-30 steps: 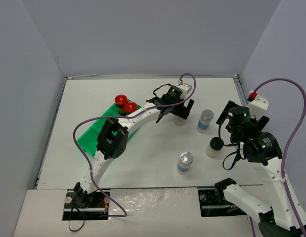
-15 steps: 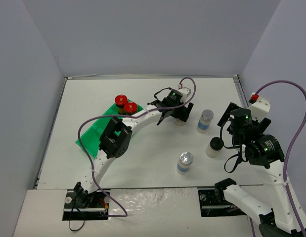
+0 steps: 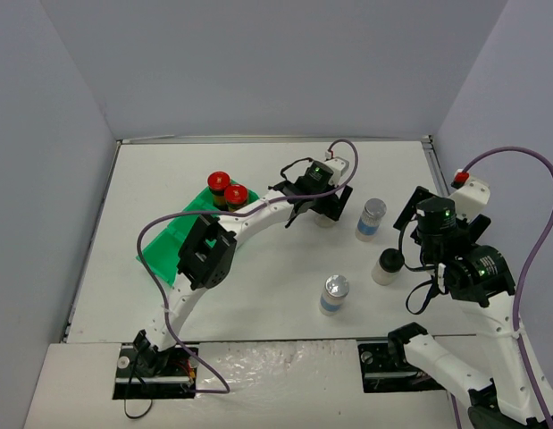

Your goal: Organize the condiment bottles

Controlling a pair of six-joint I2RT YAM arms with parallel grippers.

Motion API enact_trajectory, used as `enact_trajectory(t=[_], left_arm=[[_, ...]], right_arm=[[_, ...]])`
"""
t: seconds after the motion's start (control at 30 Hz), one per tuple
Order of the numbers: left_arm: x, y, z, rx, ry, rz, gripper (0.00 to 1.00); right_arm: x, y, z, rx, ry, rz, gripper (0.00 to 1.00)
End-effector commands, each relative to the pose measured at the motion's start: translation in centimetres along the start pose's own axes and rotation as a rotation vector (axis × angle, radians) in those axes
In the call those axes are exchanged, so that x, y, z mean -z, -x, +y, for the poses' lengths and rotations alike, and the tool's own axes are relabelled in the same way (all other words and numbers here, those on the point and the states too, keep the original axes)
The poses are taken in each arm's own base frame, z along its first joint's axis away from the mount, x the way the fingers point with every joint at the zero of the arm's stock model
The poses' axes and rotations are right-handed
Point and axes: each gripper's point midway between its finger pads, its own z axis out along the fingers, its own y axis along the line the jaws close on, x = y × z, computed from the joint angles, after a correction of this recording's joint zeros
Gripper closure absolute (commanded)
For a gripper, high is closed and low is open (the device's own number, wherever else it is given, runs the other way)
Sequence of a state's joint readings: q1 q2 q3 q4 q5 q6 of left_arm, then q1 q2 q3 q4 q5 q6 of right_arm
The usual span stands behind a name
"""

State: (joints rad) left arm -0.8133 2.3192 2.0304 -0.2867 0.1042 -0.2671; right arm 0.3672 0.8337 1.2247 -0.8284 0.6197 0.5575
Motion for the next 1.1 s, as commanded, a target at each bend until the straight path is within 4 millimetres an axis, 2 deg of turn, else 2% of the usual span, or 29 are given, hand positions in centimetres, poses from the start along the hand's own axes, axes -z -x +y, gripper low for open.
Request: enact_trajectory(t=[0.0, 0.17, 0.37, 0.6, 0.67, 0.7, 0.83, 0.87, 1.0, 1.07], left_arm=[[5.7, 8.1, -1.9, -0.028, -0.025, -0.199, 0.1], [5.8, 7.7, -2.0, -0.029, -0.014, -0.178, 0.13], [4.8, 6.7, -1.6, -0.03, -0.005, -0.148, 0.16], [4.7, 6.5, -1.2, -0.033, 0.008, -0.147, 0.33], [4.6, 6.3, -1.2, -0.033, 0.007, -0.138, 0.41], [4.6, 6.3, -1.1, -0.031, 0.008, -0.136, 0.49], [4.7, 5.9, -0.9, -0.024, 0.012, -0.121, 0.92], [4.9, 5.9, -0.9, -0.023, 0.015, -0.119, 0.98], [7.1, 7.0, -0.9, -0.039, 0.045, -0.153, 1.0], [8.5, 6.8, -0.8, -0.052, 0.058, -0.165, 1.0]], right_arm=[[0.0, 0.6, 0.0, -0.03, -0.007, -0.022, 0.0], [-0.1, 0.5, 0.0, -0.028, -0.006, -0.018, 0.0], [0.2, 0.8, -0.1, -0.033, 0.0, -0.025, 0.0], [0.2, 0.7, -0.1, -0.028, -0.003, -0.024, 0.0], [0.1, 0.6, -0.1, -0.028, -0.002, -0.021, 0.0], [0.2, 0.7, -0.1, -0.03, -0.001, -0.023, 0.0], [0.2, 0.7, -0.1, -0.031, -0.001, -0.025, 0.0], [0.2, 0.7, -0.1, -0.03, -0.002, -0.025, 0.0], [0.1, 0.5, -0.2, -0.027, -0.005, -0.022, 0.0], [0.0, 0.4, -0.2, -0.023, -0.01, -0.02, 0.0]])
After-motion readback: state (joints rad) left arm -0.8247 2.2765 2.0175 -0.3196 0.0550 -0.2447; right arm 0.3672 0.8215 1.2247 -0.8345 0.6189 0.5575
